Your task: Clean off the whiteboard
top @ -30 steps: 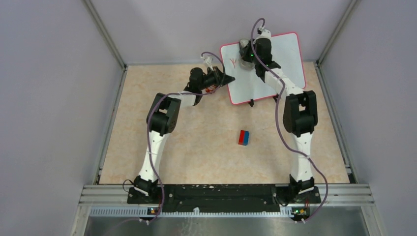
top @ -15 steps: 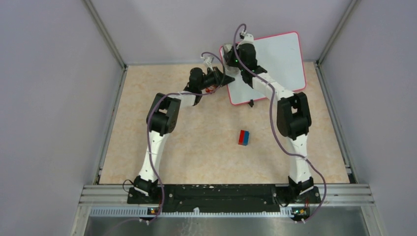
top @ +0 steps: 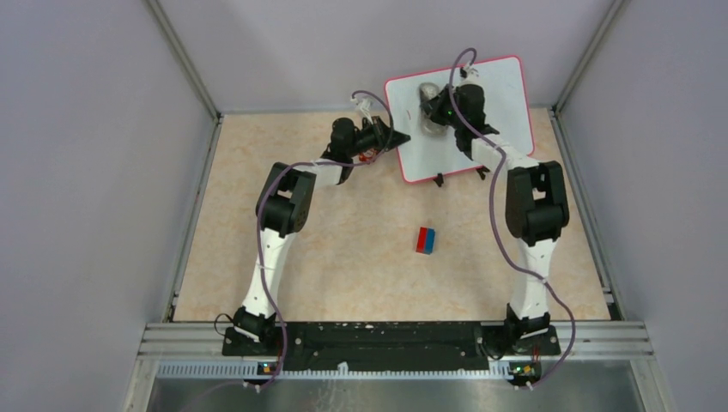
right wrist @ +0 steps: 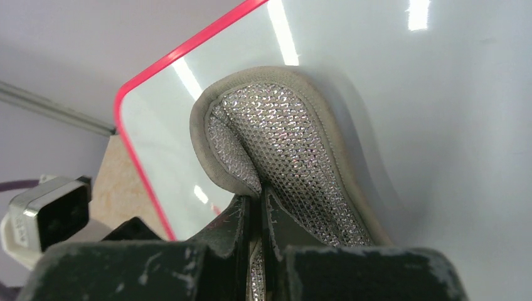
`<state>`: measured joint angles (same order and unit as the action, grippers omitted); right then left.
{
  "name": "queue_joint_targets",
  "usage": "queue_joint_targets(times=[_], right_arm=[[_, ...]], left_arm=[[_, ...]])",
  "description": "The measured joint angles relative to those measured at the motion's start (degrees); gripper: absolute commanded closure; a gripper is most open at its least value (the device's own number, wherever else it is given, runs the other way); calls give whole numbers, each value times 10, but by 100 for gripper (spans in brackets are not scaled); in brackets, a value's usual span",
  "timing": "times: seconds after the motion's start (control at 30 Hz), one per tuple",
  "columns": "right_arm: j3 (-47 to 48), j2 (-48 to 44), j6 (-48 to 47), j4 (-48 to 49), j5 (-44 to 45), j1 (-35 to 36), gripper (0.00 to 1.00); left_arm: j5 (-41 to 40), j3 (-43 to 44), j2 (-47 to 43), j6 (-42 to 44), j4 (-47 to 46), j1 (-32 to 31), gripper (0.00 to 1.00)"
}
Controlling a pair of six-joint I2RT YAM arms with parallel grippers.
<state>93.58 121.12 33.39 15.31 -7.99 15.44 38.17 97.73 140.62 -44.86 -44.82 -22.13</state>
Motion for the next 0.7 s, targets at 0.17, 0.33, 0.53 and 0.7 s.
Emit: queue_joint_targets(times=[0.17, 0.33, 0.53, 0.7], right_arm=[[-14, -7, 10, -2, 1, -40, 100], [-11, -7, 4, -4, 37, -19, 100], [19, -3, -29, -21, 93, 48, 100], [33, 5, -56, -35, 95, 98, 100]], left_arm=[[-1, 1, 0, 0, -1, 0, 100], [-1, 1, 0, -1, 0, 0, 100], [4, 1, 0, 0, 0, 0, 100], [12, 1, 0, 5, 1, 2, 100]])
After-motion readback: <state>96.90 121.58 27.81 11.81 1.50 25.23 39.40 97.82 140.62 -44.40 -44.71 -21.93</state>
